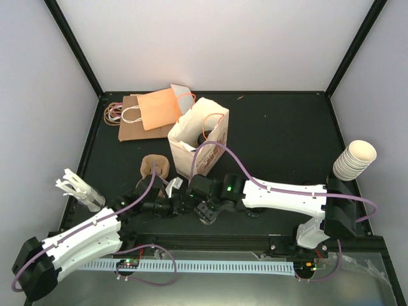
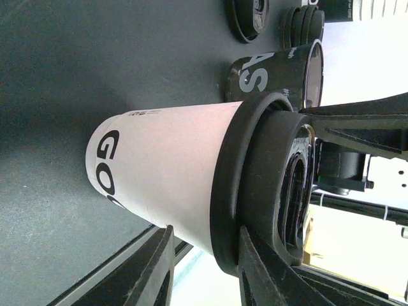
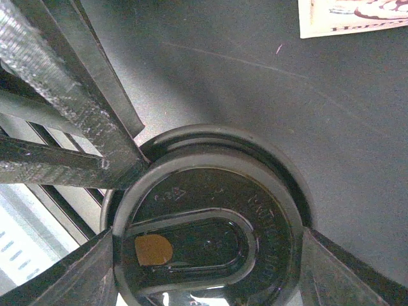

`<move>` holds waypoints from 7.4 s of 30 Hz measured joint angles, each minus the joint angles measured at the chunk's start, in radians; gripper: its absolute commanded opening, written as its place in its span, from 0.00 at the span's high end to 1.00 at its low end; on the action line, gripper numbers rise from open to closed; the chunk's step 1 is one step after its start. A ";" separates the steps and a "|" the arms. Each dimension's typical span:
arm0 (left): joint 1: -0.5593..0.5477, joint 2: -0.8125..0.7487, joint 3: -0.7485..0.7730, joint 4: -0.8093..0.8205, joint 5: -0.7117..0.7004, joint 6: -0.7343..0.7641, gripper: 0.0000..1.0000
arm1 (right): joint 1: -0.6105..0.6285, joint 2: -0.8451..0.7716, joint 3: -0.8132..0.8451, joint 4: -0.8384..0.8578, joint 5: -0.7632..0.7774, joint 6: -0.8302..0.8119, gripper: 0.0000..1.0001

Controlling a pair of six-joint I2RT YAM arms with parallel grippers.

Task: Pack the takeout coffee

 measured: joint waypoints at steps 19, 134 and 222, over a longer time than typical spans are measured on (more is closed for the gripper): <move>0.000 0.086 -0.054 0.188 0.051 0.001 0.74 | 0.000 0.007 0.009 -0.049 0.016 0.032 0.29; -0.100 0.201 0.032 0.197 -0.034 -0.020 0.53 | -0.041 -0.145 -0.159 0.063 0.030 -0.018 0.25; -0.138 0.208 0.214 0.043 -0.119 0.049 0.54 | -0.059 -0.161 -0.098 -0.102 0.037 0.024 0.18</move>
